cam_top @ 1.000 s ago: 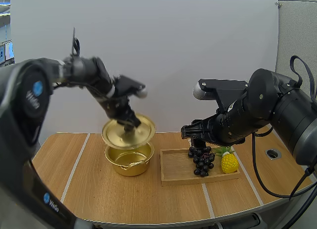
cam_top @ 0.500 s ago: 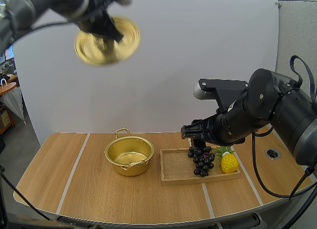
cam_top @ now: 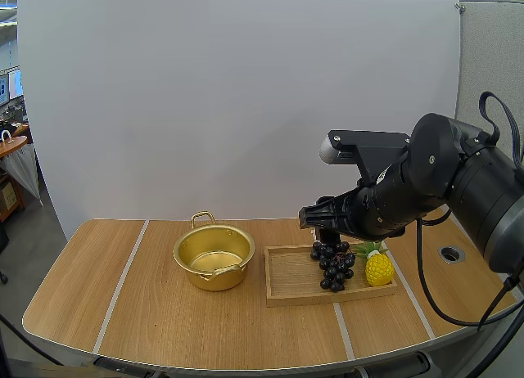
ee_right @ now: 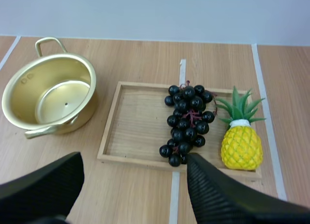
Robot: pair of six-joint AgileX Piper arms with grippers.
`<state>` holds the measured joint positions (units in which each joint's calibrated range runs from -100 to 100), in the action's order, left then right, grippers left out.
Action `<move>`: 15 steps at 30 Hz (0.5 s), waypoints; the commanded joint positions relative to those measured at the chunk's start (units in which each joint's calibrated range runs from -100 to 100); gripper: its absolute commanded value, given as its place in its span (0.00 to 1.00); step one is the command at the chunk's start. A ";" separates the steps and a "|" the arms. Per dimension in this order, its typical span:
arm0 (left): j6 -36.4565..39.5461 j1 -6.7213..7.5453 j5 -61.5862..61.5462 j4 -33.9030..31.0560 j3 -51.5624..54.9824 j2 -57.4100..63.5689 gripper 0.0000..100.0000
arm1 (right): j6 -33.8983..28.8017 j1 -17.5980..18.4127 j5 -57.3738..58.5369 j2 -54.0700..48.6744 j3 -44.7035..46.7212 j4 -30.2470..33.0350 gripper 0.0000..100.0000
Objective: Open the pot, put the grape inside, and close it
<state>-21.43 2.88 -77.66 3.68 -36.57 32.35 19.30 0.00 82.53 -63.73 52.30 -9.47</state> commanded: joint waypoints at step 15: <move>0.85 0.14 18.44 -1.27 -1.89 0.18 0.00 | 0.00 -0.19 -15.61 19.91 -0.50 -0.06 1.00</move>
<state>-21.23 2.88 -62.16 2.91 -38.03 32.35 19.30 0.00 71.05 -47.81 52.30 -9.60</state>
